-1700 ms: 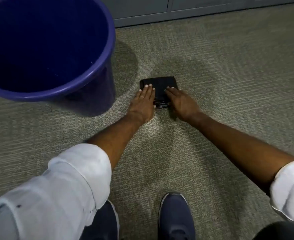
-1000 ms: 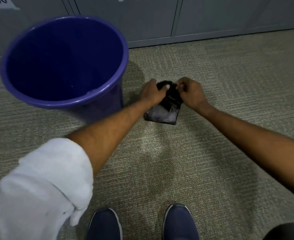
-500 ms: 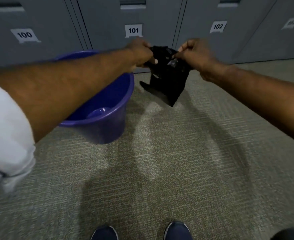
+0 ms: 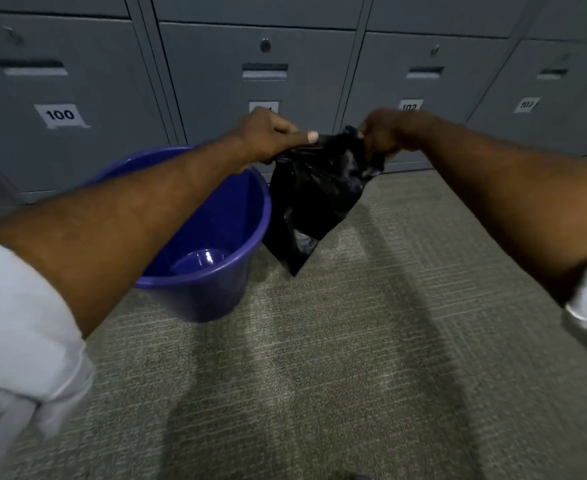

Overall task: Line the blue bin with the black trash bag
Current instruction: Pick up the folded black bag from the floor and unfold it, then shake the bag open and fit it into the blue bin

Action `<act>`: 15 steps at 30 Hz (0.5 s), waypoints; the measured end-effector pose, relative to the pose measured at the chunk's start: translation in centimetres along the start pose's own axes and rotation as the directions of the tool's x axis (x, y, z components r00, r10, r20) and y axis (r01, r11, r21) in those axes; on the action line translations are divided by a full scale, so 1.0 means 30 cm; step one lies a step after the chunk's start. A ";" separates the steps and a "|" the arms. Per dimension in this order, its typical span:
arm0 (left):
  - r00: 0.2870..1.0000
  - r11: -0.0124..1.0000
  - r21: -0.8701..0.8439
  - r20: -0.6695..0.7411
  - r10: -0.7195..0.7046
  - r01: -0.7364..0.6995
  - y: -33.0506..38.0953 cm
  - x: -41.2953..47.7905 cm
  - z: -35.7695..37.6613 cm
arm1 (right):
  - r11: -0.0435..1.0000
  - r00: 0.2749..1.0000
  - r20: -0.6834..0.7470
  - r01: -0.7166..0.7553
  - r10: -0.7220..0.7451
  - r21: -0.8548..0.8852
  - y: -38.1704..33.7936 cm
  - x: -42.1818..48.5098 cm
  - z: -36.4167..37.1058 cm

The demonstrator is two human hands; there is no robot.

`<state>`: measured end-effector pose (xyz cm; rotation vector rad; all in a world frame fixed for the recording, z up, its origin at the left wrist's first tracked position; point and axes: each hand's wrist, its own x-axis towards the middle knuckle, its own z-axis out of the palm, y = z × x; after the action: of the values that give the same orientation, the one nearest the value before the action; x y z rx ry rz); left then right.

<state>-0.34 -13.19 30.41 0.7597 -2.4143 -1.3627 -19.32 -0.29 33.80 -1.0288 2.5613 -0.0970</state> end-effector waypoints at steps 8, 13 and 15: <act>0.953 0.972 -0.228 -0.303 -0.025 -0.047 0.070 -0.030 -0.155 | 0.997 0.768 -0.641 -0.063 0.019 -0.046 0.079 0.001 0.045; 0.921 0.923 -0.373 -0.384 -0.059 -0.096 0.099 -0.056 -0.246 | 0.868 0.610 -0.790 0.356 0.064 0.345 -0.025 -0.054 -0.031; 0.937 0.890 -0.449 -0.336 -0.090 -0.076 0.124 -0.059 -0.247 | 0.772 0.444 -0.895 0.581 -0.034 0.259 -0.143 -0.105 -0.076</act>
<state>3.43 -15.89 37.50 0.7973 -1.7260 -1.5615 -15.26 -1.46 37.77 -1.4424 2.6941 -1.7981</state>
